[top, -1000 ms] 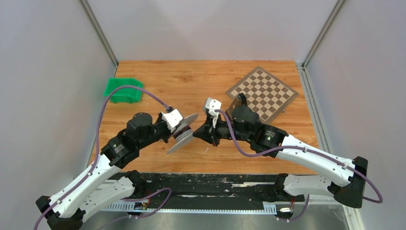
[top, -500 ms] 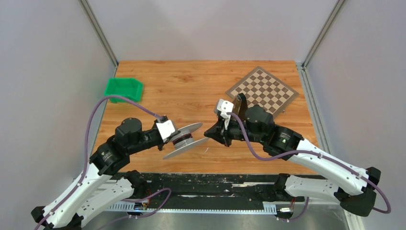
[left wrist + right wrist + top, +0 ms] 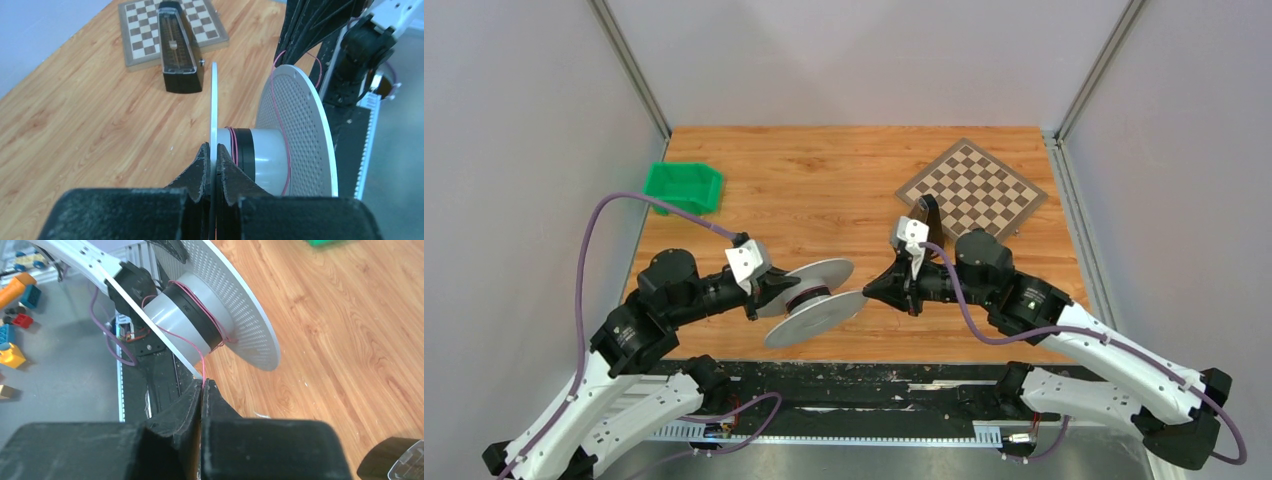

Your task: Wrap the cables

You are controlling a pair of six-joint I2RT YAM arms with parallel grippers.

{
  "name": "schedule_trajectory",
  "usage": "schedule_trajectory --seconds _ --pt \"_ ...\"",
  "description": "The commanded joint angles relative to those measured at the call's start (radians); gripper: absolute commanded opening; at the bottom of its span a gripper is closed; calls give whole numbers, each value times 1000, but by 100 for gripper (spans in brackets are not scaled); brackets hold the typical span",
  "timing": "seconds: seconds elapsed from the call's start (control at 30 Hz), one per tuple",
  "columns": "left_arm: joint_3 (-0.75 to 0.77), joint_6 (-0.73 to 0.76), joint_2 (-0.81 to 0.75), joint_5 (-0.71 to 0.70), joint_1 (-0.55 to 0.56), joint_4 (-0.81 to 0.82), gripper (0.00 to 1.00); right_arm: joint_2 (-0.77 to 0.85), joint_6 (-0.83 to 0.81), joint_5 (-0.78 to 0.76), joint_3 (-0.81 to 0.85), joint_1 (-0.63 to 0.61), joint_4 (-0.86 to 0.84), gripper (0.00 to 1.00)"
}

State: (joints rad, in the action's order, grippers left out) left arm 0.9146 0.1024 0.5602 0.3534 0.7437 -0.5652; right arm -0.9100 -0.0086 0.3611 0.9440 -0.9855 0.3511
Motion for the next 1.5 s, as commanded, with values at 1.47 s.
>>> schedule_trajectory --seconds 1.47 --pt "121 -504 -39 36 2 357 0 338 111 108 -267 39 -163 18"
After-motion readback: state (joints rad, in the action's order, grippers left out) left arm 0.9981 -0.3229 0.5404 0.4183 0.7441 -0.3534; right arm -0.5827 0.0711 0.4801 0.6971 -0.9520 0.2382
